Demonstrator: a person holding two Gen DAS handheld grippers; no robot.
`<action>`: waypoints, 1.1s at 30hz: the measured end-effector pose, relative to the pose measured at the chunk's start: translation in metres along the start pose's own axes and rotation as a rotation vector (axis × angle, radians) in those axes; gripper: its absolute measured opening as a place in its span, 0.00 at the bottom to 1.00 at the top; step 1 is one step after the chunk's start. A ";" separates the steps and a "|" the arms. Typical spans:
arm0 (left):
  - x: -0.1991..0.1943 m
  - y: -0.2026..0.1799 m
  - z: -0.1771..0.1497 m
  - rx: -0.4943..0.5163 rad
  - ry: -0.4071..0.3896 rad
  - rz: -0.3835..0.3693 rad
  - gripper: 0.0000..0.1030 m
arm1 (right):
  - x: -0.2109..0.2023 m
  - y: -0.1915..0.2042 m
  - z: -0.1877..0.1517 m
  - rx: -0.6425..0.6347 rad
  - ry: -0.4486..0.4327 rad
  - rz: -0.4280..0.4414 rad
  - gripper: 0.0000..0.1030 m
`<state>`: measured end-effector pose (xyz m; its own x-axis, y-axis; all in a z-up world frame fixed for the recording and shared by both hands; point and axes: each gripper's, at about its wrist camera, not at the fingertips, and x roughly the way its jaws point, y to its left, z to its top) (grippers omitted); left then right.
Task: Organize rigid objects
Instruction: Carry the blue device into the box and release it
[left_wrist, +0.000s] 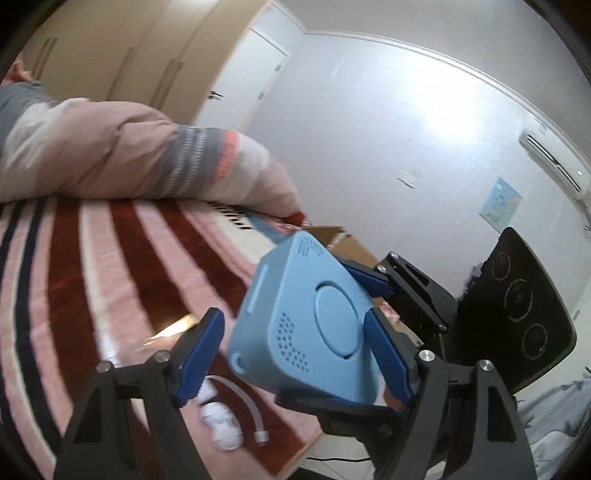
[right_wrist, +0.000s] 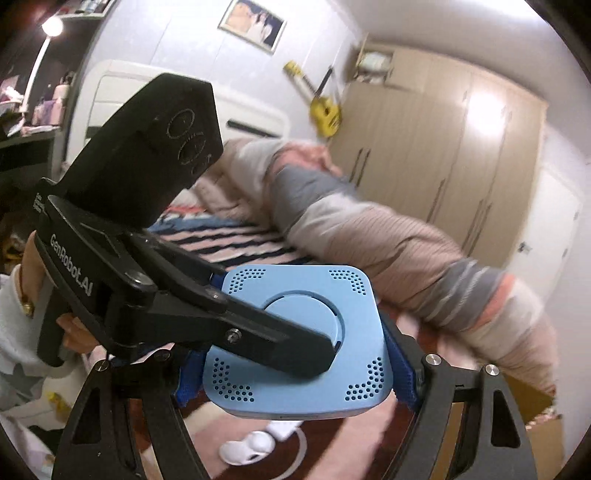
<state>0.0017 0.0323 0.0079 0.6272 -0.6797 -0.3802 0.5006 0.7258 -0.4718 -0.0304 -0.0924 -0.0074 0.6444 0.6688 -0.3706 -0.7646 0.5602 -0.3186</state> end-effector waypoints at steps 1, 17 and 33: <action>0.004 -0.009 0.003 0.021 0.000 -0.009 0.63 | -0.006 -0.005 0.000 0.006 -0.008 -0.011 0.76; 0.102 -0.103 0.044 0.262 0.066 0.057 0.37 | -0.071 -0.116 -0.044 0.242 0.011 -0.155 0.75; 0.205 -0.119 0.044 0.336 0.298 0.057 0.38 | -0.072 -0.190 -0.095 0.514 0.222 -0.171 0.75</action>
<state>0.0968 -0.1894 0.0210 0.4848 -0.6027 -0.6338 0.6668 0.7237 -0.1780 0.0689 -0.2931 -0.0035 0.7025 0.4607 -0.5425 -0.5182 0.8536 0.0539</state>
